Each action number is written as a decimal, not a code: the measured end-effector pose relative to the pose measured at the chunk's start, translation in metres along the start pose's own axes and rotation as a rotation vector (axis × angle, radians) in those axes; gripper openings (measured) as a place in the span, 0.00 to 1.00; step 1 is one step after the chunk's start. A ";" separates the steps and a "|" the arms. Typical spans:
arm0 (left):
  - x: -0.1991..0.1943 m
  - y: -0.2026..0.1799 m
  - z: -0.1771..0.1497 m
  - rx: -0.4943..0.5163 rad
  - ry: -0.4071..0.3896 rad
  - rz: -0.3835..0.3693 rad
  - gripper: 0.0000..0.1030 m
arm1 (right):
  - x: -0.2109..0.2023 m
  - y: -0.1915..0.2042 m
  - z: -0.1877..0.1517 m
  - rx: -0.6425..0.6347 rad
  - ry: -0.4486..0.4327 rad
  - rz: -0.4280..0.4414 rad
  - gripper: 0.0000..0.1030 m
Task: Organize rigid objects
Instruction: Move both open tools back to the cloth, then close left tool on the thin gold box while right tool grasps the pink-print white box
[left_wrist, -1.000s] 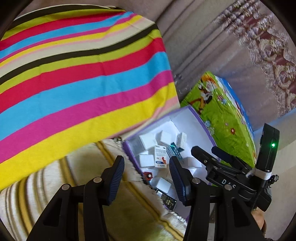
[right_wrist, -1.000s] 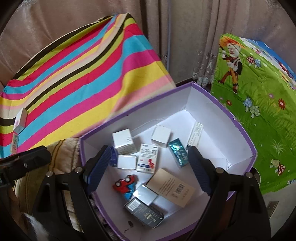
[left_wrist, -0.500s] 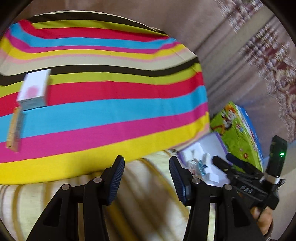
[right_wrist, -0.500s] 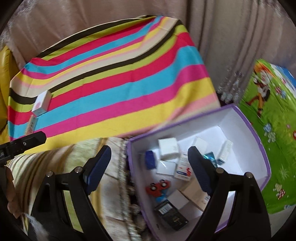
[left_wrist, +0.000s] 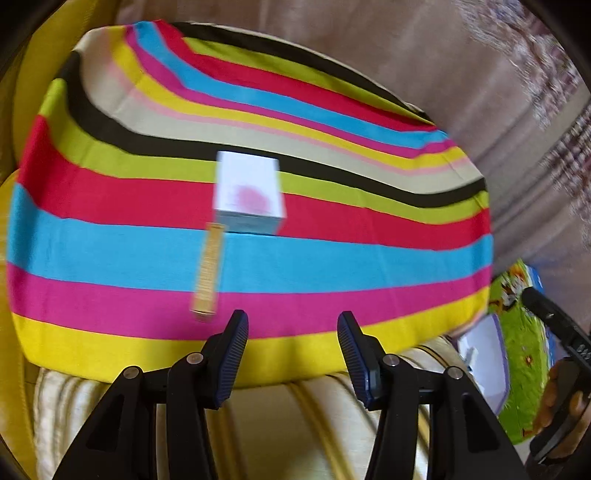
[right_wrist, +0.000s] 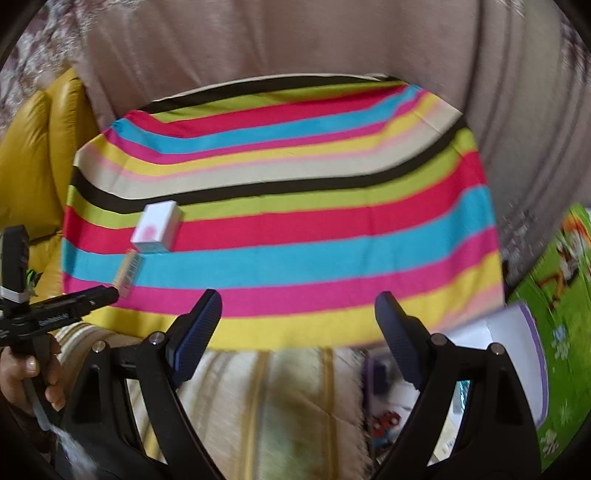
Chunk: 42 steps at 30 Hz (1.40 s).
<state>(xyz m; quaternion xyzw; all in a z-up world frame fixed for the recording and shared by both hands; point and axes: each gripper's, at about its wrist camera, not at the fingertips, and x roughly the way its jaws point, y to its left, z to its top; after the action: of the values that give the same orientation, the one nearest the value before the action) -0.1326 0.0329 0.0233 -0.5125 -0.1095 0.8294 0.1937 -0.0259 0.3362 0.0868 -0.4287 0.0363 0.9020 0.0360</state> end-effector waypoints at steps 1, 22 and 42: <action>0.002 0.002 0.001 -0.002 0.003 0.006 0.50 | 0.003 0.009 0.007 -0.017 -0.003 0.008 0.84; 0.031 0.031 0.023 0.034 0.035 0.113 0.37 | 0.093 0.122 0.048 -0.180 0.101 0.133 0.84; 0.032 0.065 0.011 -0.107 0.015 0.051 0.16 | 0.168 0.192 0.056 -0.210 0.170 0.191 0.84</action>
<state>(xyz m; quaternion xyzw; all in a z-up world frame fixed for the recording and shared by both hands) -0.1688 -0.0114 -0.0219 -0.5311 -0.1393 0.8230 0.1456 -0.1933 0.1561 -0.0016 -0.4994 -0.0148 0.8607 -0.0981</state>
